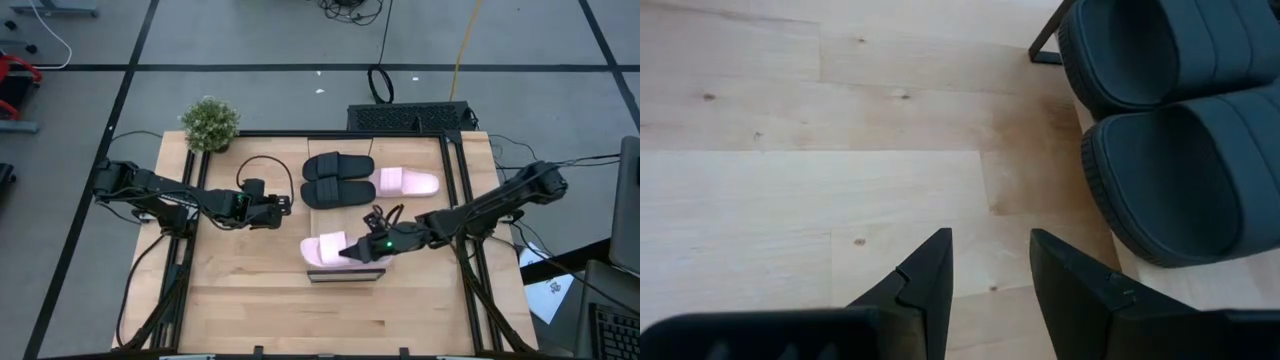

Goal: Pick and place slides into the shelf
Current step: Put the bottom pink slide on the shelf

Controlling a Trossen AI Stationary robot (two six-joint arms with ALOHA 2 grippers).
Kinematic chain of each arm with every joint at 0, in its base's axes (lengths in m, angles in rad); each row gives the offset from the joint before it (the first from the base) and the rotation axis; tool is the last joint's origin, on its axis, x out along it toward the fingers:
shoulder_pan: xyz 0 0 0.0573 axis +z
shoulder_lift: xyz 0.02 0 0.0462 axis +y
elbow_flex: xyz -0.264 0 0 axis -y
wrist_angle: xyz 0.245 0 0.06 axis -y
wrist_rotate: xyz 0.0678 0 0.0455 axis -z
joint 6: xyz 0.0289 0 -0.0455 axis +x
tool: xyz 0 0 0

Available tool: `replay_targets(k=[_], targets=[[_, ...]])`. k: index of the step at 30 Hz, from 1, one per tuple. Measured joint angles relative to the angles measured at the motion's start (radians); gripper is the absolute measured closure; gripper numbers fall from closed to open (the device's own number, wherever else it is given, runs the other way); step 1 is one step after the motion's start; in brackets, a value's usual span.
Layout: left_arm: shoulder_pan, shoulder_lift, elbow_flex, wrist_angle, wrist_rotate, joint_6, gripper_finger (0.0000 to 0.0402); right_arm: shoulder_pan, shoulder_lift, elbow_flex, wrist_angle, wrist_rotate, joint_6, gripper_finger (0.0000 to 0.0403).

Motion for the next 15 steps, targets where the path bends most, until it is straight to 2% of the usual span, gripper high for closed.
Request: replay_targets(k=[15], targets=[[0.000,0.000,0.000,-0.003,0.036,0.029,0.0272,0.003,0.066,0.013,-0.020,-0.024,0.061,0.0403]])
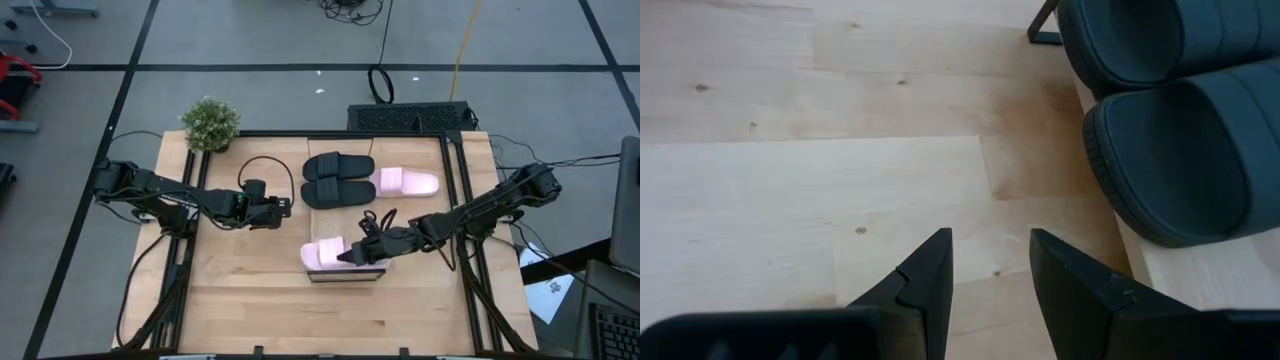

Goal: Pick and place slides into the shelf
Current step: Put the bottom pink slide on the shelf

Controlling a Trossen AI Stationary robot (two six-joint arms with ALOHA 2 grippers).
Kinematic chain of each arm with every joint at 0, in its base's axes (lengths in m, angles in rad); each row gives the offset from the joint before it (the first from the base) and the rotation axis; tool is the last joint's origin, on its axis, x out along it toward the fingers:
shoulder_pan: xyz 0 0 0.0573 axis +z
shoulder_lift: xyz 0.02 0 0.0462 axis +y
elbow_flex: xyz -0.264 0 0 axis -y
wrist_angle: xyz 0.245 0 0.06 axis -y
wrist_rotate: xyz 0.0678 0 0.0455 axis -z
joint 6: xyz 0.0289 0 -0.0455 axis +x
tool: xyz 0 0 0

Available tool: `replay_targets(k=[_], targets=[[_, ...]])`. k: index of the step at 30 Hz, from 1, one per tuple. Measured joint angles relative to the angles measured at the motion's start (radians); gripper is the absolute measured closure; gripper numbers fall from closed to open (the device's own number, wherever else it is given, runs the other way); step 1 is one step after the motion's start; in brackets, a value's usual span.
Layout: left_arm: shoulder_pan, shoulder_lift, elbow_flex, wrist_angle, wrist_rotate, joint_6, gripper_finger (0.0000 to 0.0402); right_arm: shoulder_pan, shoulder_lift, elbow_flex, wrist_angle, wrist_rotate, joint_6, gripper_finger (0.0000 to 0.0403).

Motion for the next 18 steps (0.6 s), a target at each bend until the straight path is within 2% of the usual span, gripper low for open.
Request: replay_targets(k=[18], targets=[[0.000,0.000,0.000,0.007,0.011,0.023,0.0272,-0.003,0.023,-0.002,-0.054,-0.018,0.008,0.0403]])
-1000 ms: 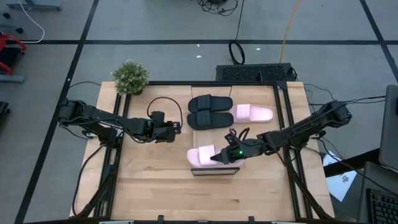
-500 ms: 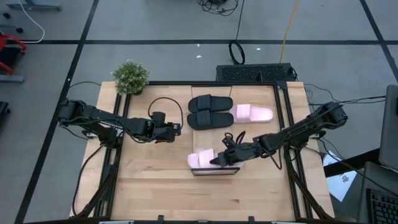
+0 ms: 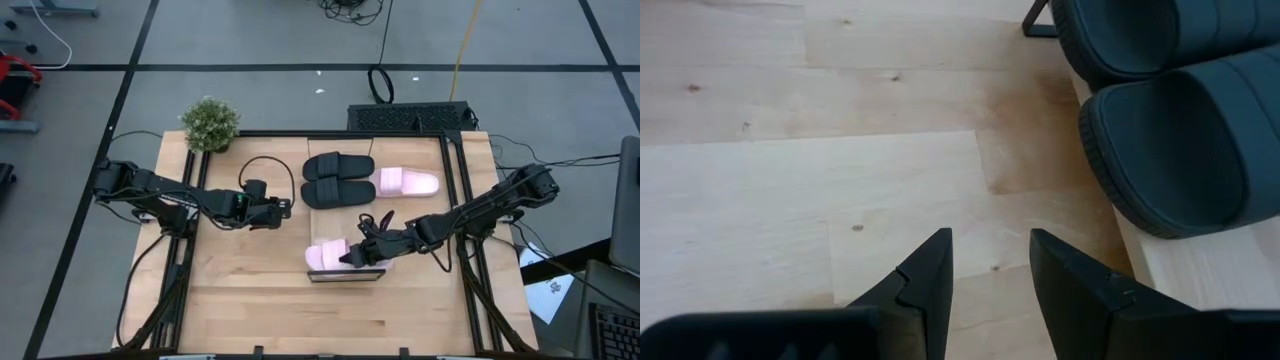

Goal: Pick and place slides into the shelf
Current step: Put the bottom pink slide on the shelf

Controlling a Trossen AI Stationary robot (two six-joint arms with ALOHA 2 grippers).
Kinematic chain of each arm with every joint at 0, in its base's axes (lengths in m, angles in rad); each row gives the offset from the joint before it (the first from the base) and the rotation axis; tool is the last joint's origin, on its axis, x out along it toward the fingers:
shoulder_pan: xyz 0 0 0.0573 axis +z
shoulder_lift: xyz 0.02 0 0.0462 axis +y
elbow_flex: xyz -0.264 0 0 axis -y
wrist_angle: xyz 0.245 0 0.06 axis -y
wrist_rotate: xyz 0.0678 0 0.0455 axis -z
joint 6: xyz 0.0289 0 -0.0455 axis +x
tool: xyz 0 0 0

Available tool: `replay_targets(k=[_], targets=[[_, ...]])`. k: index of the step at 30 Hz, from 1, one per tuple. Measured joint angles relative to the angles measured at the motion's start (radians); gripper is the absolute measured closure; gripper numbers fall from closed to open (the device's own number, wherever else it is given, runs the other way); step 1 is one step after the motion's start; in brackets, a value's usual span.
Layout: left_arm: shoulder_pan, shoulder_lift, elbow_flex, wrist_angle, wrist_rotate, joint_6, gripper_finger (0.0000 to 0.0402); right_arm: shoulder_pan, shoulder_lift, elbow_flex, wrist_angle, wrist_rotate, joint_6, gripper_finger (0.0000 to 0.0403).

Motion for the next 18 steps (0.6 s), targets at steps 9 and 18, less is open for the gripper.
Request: replay_targets(k=[9,18], targets=[[0.000,0.000,0.000,0.000,0.002,0.000,0.0272,0.000,0.000,0.000,0.008,0.028,0.022,0.0403],[0.000,0.000,0.000,0.001,0.003,0.037,0.0272,0.001,0.060,0.000,0.040,0.031,0.053,0.0403]])
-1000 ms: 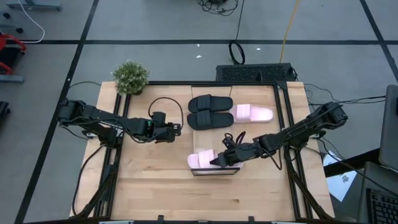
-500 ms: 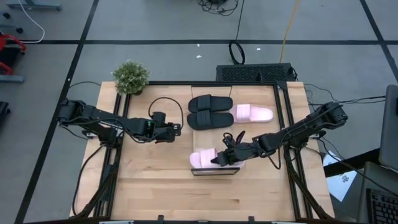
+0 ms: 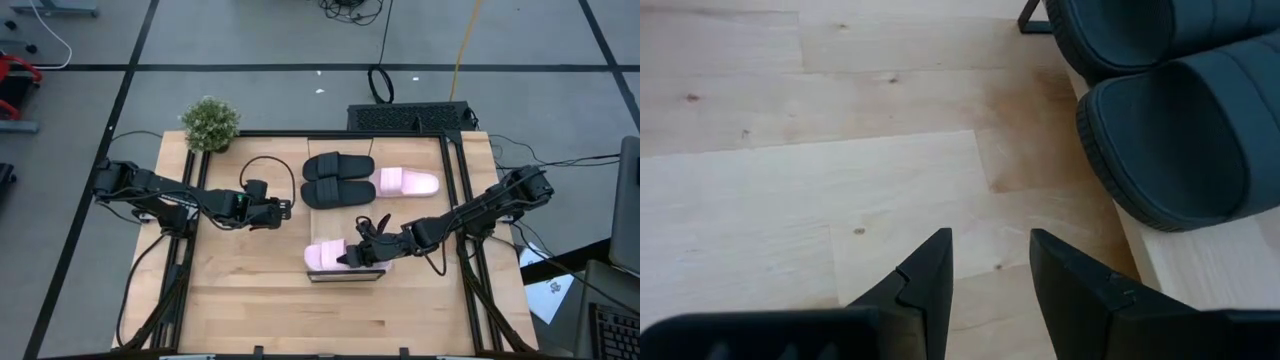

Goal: Pick and place slides into the shelf
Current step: Put the bottom pink slide on the shelf

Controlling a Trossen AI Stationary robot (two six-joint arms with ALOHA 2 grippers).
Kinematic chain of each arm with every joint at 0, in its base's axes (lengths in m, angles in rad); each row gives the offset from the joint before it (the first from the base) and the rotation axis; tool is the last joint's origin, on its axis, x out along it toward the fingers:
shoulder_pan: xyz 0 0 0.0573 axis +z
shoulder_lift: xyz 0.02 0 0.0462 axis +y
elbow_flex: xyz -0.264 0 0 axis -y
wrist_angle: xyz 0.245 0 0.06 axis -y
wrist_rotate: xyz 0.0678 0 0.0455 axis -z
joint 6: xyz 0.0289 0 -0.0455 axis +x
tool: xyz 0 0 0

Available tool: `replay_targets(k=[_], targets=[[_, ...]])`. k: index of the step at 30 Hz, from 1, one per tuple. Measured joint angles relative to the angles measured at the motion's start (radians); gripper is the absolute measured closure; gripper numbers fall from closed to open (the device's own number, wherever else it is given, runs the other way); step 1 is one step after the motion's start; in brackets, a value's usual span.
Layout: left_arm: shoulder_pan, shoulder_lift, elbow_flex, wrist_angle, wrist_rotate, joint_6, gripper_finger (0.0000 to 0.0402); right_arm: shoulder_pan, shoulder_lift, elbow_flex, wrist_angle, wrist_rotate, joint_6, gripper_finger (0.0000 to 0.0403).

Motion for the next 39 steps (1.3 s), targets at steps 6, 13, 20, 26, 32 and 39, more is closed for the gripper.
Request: replay_targets(k=[6,13,20,26,32,39], targets=[[0.000,0.000,0.000,0.000,0.000,0.005,0.0272,0.000,0.006,0.000,0.008,0.033,-0.010,0.0403],[0.003,0.000,0.000,0.000,0.000,0.008,0.0272,0.003,0.025,0.000,0.004,0.043,0.001,0.0403],[0.004,0.000,0.000,0.006,0.000,0.008,0.0272,0.001,0.042,0.000,0.003,0.028,0.008,0.0403],[0.003,0.000,0.000,0.008,0.000,0.008,0.0272,0.001,0.042,0.000,0.003,0.024,0.008,0.0403],[0.003,0.000,0.000,0.027,0.000,0.017,0.0272,0.001,0.042,0.000,0.022,0.024,0.001,0.0384],[0.003,0.000,0.000,0.031,0.000,0.032,0.0272,0.001,0.042,0.000,0.025,0.022,-0.004,0.0361]])
